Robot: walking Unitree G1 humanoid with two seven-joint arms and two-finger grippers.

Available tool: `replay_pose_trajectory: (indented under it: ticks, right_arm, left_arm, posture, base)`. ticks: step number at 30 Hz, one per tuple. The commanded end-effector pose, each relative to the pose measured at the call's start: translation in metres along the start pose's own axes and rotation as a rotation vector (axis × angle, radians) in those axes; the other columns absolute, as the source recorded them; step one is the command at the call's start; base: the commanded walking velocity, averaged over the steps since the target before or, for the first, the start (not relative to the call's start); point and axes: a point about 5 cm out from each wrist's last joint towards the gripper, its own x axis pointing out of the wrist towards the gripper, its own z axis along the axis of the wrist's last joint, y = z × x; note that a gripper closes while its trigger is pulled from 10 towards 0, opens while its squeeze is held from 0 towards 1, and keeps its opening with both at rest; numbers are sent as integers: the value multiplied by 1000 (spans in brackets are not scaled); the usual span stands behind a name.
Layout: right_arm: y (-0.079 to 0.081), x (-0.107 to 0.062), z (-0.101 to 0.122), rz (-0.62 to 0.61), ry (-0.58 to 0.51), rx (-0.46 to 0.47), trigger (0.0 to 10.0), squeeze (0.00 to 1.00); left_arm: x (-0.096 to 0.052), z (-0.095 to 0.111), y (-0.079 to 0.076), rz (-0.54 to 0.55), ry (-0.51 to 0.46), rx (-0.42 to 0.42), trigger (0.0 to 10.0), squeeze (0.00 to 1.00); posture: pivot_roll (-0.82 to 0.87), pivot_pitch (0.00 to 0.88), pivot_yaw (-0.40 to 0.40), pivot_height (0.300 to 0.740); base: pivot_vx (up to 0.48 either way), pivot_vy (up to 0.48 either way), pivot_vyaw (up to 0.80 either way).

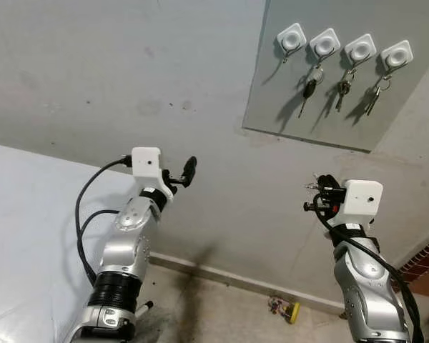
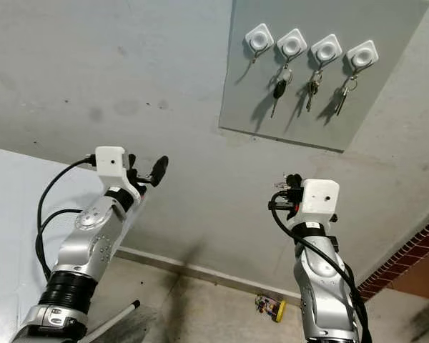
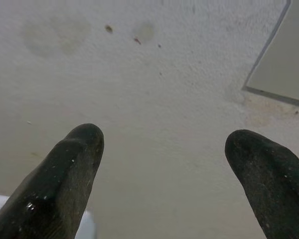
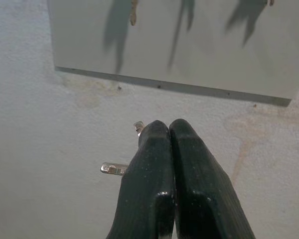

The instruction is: Hang keys on a hook

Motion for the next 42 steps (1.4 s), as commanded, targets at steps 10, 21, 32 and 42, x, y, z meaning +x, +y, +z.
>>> replay_pose_trajectory:
  ticks: [10, 21, 32, 42]
  right_arm:
    - [1, 2, 7, 18, -28, -3, 10000, 0]
    - [2, 2, 7, 22, -26, -4, 10000, 0]
    - [1, 1, 5, 26, -18, -9, 10000, 0]
    - [1, 1, 7, 32, -18, -12, 10000, 0]
  left_arm:
    - [1, 6, -2, -26, -13, -4, 10000, 0]
    - [1, 6, -1, -19, -15, -10, 10000, 0]
    - [2, 10, -6, -8, -53, 8, 10000, 0]
    - [3, 11, -10, -50, -31, 8, 10000, 0]
  posture:
    - [-11, 0, -50, 740]
    - [-9, 0, -53, 740]
    - [-10, 0, -57, 740]
    - [-14, 0, -61, 740]
  base:
    - [139, 0, 0]
    - [299, 0, 0]
    - [25, 0, 0]
    - [0, 0, 0]
